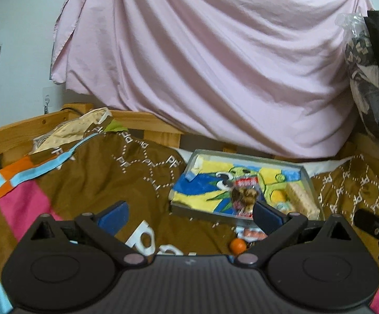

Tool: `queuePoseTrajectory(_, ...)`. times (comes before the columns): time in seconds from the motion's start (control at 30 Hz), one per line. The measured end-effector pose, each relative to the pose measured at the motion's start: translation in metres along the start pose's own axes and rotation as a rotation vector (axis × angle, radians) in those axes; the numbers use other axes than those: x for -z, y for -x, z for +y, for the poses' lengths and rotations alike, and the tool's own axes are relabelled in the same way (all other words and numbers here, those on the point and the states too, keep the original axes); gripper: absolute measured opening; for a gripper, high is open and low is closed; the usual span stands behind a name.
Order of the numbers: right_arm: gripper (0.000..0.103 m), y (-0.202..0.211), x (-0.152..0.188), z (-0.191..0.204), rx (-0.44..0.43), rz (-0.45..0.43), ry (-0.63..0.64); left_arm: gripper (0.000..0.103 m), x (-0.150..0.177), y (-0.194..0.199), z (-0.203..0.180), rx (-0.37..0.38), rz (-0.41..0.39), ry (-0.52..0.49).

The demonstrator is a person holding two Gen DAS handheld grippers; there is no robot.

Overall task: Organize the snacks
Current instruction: 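Lift both tools away from the tray, then move both tools down toward the snacks lying beside the tray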

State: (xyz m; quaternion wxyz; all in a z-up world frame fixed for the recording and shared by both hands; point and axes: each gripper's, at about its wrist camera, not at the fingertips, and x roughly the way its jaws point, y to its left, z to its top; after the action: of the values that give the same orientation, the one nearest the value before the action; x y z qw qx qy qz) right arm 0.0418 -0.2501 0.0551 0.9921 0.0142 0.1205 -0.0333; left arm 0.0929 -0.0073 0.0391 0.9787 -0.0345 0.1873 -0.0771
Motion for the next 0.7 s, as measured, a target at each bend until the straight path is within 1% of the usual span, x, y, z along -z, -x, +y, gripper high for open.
queuePoseTrajectory(0.17, 0.102, 0.011, 0.01, 0.003, 0.014, 0.048, -0.012, 0.103, 0.012, 0.012, 0.001, -0.011, 0.038, -0.039)
queuePoseTrajectory(0.37, 0.102, 0.017, 0.021, 0.009, 0.037, 0.117, -0.003, 0.103, 0.025, 0.02, 0.005, -0.025, 0.1, -0.037)
queuePoseTrajectory(0.53, 0.102, 0.024, 0.026, 0.012, 0.043, 0.135, 0.003, 0.103, 0.03, 0.026, 0.009, -0.047, 0.117, -0.035)
queuePoseTrajectory(0.7, 0.102, 0.029, 0.03, 0.016, 0.043, 0.149, 0.012, 0.103, 0.038, 0.032, 0.012, -0.048, 0.15, -0.028)
